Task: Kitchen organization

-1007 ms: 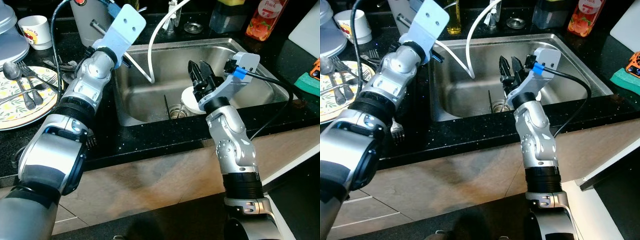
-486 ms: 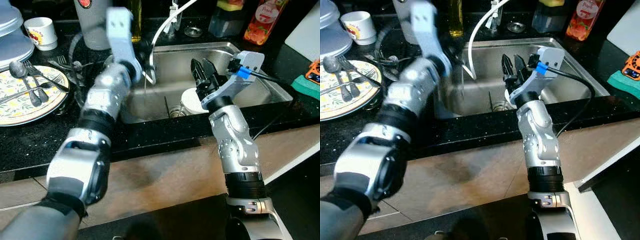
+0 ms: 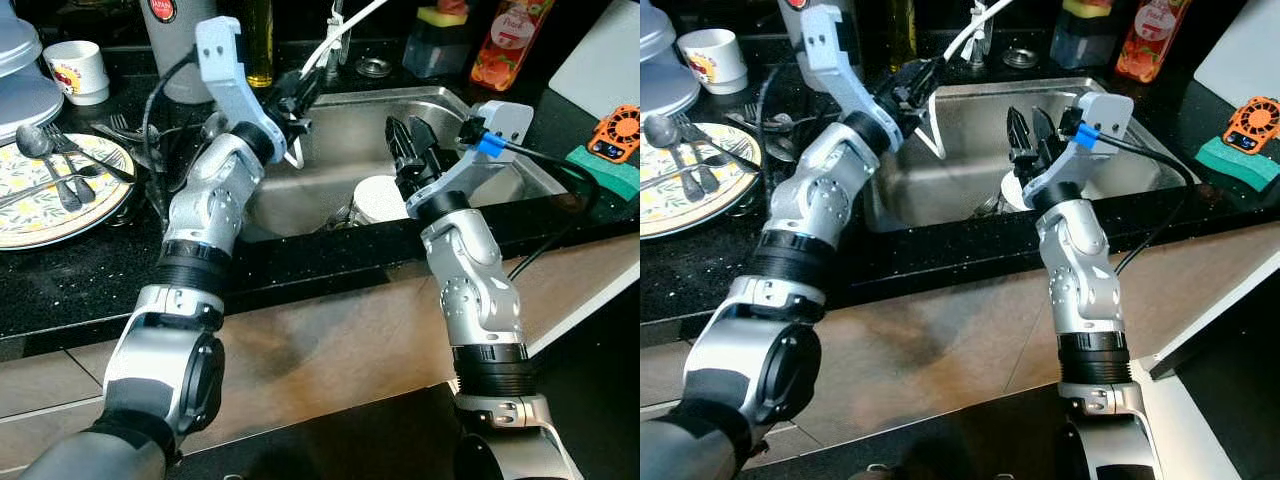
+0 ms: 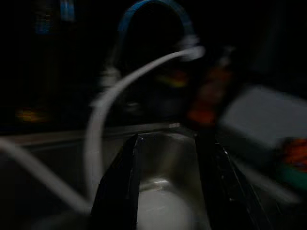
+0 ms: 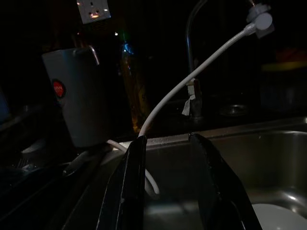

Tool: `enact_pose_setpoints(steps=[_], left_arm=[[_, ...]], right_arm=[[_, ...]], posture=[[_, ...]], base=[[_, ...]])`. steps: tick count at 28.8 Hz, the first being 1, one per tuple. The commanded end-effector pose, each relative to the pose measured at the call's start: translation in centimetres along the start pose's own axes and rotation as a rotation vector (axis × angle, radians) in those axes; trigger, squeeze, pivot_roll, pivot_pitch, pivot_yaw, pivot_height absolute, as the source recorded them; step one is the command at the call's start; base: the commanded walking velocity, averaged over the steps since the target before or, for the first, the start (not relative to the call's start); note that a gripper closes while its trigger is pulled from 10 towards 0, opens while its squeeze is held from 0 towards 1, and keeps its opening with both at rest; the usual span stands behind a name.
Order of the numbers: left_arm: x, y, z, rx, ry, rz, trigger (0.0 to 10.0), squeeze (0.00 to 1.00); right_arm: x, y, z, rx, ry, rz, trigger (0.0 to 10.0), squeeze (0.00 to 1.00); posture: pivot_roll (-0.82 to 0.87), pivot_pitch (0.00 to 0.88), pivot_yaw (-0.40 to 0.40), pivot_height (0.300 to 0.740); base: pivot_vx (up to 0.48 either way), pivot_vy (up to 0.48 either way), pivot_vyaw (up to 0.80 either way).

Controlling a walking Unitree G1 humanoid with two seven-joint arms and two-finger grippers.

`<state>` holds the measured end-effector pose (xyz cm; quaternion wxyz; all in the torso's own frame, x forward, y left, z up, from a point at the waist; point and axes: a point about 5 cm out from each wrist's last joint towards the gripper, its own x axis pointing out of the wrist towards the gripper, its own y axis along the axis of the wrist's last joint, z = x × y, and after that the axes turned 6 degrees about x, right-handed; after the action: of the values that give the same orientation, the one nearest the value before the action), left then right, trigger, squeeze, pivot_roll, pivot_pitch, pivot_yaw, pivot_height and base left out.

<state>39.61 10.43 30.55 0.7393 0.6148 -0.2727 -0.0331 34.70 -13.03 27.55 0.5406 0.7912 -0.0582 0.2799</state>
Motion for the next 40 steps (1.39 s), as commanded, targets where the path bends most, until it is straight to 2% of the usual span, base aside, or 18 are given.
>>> enact_pose_setpoints(steps=[1, 5, 6, 9, 11, 13, 14, 16, 17, 18, 22, 23, 26, 29, 33, 36, 38, 40], left_arm=[[-0.9, 0.4, -0.9, 0.164, 0.067, -0.007, 10.0, 0.0], [-3.5, 0.5, -2.1, 0.386, 0.045, -0.083, 10.0, 0.0], [-3.5, 0.5, -2.1, 0.386, 0.045, -0.083, 10.0, 0.0], [-5.6, 0.8, -3.0, 0.375, 0.036, -0.143, 10.0, 0.0], [-6.0, 0.9, -3.2, 0.38, 0.062, -0.145, 10.0, 0.0], [-6.6, 1.1, -3.7, 0.406, 0.129, -0.139, 10.0, 0.0], [-7.2, 0.9, -4.0, 0.456, 0.164, -0.16, 10.0, 0.0], [-8.4, 0.3, -4.4, 0.529, 0.177, -0.26, 10.0, 0.0], [-9.2, 0.1, -4.5, 0.531, 0.158, -0.322, 10.0, 0.0], [-9.2, 0.1, -4.5, 0.531, 0.158, -0.322, 10.0, 0.0], [-11.4, 1.6, -5.2, 0.403, 0.109, -0.413, 10.0, 0.0], [-11.4, 1.6, -5.2, 0.403, 0.109, -0.413, 10.0, 0.0], [-12.2, 2.4, -7.2, 0.389, 0.28, -0.427, 10.0, 0.0], [-12.1, 1.4, -7.3, 0.362, 0.335, -0.442, 10.0, 0.0], [-12.6, -1.7, -4.6, 0.178, 0.363, -0.514, 10.0, 0.0], [-12.9, -2.4, -3.4, 0.138, 0.363, -0.529, 10.0, 0.0], [-13.1, -2.6, -3.2, 0.161, 0.385, -0.532, 10.0, 0.0], [-13.4, -2.6, -3.0, 0.282, 0.475, -0.522, 10.0, 0.0]], right_arm=[[-0.2, 0.6, -0.2, -0.02, 0.0, 0.03, 10.0, 0.0], [-0.6, 0.4, -0.1, -0.039, -0.014, 0.021, 10.0, 0.0], [-0.6, 0.4, -0.1, -0.039, -0.014, 0.021, 10.0, 0.0], [-0.9, 0.0, 0.1, -0.04, -0.021, 0.007, 10.0, 0.0], [-1.0, 0.0, 0.2, -0.04, -0.022, 0.004, 10.0, 0.0], [-1.2, -0.2, 0.3, -0.04, -0.024, -0.001, 10.0, 0.0], [-1.3, -0.3, 0.3, -0.051, -0.025, -0.007, 10.0, 0.0], [-1.7, -0.6, 0.3, -0.098, -0.02, -0.023, 10.0, 0.0], [-1.9, -0.7, 0.4, -0.11, -0.017, -0.029, 10.0, 0.0], [-1.9, -0.7, 0.4, -0.11, -0.017, -0.029, 10.0, 0.0], [-2.5, -0.9, 0.8, -0.119, -0.022, -0.043, 10.0, 0.0], [-2.5, -0.9, 0.8, -0.119, -0.022, -0.043, 10.0, 0.0], [-2.6, -1.1, 1.0, -0.1, -0.028, -0.051, 10.0, 0.0], [-2.5, -1.3, 0.7, -0.094, -0.02, -0.055, 10.0, 0.0], [-2.2, -1.2, -0.1, -0.093, 0.009, -0.049, 10.0, 0.0], [-2.3, -1.2, 0.0, -0.092, 0.009, -0.051, 10.0, 0.0], [-2.3, -1.3, 0.0, -0.092, 0.01, -0.053, 10.0, 0.0], [-2.4, -1.4, 0.0, -0.088, 0.014, -0.059, 10.0, 0.0]], posture=[[0.1, 0.068, -0.024, 0.74], [0.11, 0.076, -0.026, 0.74], [0.11, 0.076, -0.026, 0.74], [0.12, 0.08, -0.024, 0.74], [0.13, 0.082, -0.024, 0.74], [0.13, 0.08, -0.023, 0.74], [0.13, 0.08, -0.023, 0.74], [0.13, 0.084, -0.022, 0.74], [0.13, 0.085, -0.021, 0.74], [0.13, 0.085, -0.021, 0.74], [0.15, 0.089, -0.022, 0.74], [0.15, 0.089, -0.022, 0.74], [0.17, 0.088, -0.035, 0.74], [0.16, 0.085, -0.035, 0.74], [0.15, 0.083, -0.035, 0.74], [0.15, 0.085, -0.037, 0.74], [0.15, 0.083, -0.039, 0.74], [0.15, 0.083, -0.039, 0.74]], base=[[0.0, 0.0, 0.0], [0.0, 0.0, 0.0], [0.0, 0.0, 0.0], [0.0, 0.0, 0.0], [0.0, 0.0, 0.0], [0.0, 0.0, 0.0], [0.0, 0.0, 0.0], [0.0, 0.0, 0.0], [0.0, 0.0, 0.0], [0.0, 0.0, 0.0], [0.0, 0.0, 0.0], [0.0, 0.0, 0.0], [0.0, 0.0, 0.0], [0.0, 0.0, 0.0], [0.0, 0.0, 0.0], [0.0, 0.0, 0.0], [0.0, 0.0, 0.0], [0.0, 0.0, 0.0]])
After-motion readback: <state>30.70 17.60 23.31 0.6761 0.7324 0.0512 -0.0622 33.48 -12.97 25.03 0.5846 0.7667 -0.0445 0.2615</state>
